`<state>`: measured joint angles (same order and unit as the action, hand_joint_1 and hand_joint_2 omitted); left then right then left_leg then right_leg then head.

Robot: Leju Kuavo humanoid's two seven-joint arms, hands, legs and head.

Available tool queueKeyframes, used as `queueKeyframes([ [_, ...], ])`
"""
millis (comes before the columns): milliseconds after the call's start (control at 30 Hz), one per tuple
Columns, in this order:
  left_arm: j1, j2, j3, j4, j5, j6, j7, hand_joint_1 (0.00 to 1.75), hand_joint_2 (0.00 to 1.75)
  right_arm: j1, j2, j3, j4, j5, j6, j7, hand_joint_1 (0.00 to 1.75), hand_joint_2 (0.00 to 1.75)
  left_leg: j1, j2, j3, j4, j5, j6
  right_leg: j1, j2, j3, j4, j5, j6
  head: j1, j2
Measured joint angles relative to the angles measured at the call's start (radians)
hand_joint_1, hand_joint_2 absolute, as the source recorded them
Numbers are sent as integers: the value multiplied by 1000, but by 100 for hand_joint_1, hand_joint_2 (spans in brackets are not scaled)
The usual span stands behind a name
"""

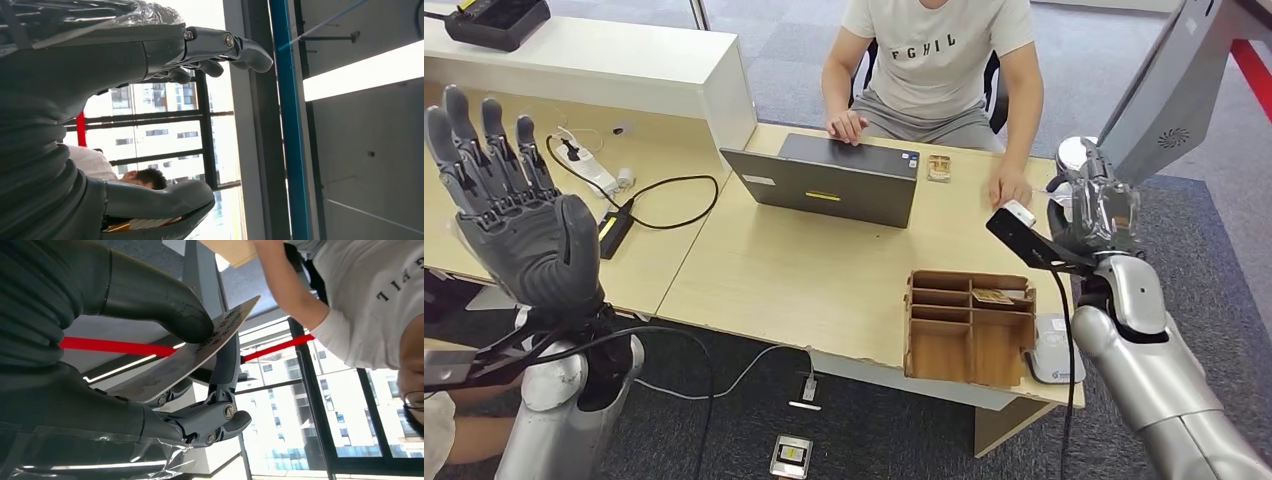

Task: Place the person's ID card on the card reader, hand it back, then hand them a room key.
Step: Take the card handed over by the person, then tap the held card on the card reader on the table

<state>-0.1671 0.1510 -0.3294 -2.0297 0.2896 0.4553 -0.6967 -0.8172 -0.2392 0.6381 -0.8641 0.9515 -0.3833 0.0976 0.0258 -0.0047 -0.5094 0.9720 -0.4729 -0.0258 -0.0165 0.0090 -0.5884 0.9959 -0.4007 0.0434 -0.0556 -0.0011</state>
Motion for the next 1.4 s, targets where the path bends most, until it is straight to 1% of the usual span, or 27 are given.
queueKeyframes([
  [167, 32, 17, 7, -28, -37, 59, 19, 0, 175, 157, -105, -75, -179, 59, 37, 74, 175, 175, 0, 0, -1, 0, -1, 1, 0, 0, 0, -1, 0, 0, 0, 0],
  [333, 62, 28, 20, -70, -75, 96, 40, 0, 175, 302, -188, -163, -343, 85, 47, 122, 175, 175, 0, 0, -1, 0, -2, 1, 0, 0, 0, -1, -1, 1, 0, 0],
  [500, 75, 32, 29, -96, -89, 103, 44, 0, 175, 366, -234, -217, -443, 90, 47, 140, 175, 175, 0, 0, 0, -1, -1, 1, 0, 0, 1, -1, -1, 1, 0, 0],
  [633, 101, 32, 37, -119, -109, 109, 44, 0, 175, 449, -266, -263, -522, 94, 47, 155, 175, 175, 0, 0, 0, -1, -1, 1, 0, -1, 2, -1, -1, 1, 0, 0],
  [733, 108, 32, 42, -132, -121, 105, 45, 0, 175, 506, -275, -280, -572, 101, 53, 154, 175, 175, 0, 0, 0, -1, -1, 1, 0, 0, 2, -1, -1, 1, 0, 0],
  [833, 115, 30, 49, -140, -126, 89, 47, 0, 175, 559, -273, -279, -609, 107, 70, 152, 175, 175, 0, 0, 0, -1, -1, 1, 0, -1, 1, -1, -1, 1, 0, 0],
  [1000, 116, 25, 56, -150, -130, 72, 57, 0, 175, 614, -262, -263, -620, 80, 75, 143, 175, 175, 0, 0, -1, -1, -1, 1, 0, -1, 2, -1, -1, 1, 0, 0],
  [1200, 115, 21, 57, -153, -136, 61, 65, 0, 175, 650, -245, -253, -606, 59, 71, 129, 175, 175, 0, 0, 0, -1, -1, 1, 0, -1, 1, -1, -1, 1, 0, 0],
  [1400, 99, 21, 56, -161, -155, 45, 75, 0, 175, 655, -220, -237, -569, 68, 87, 119, 175, 175, 0, 0, 0, -1, -1, 1, 0, -1, 1, -1, -1, 1, 0, 0],
])
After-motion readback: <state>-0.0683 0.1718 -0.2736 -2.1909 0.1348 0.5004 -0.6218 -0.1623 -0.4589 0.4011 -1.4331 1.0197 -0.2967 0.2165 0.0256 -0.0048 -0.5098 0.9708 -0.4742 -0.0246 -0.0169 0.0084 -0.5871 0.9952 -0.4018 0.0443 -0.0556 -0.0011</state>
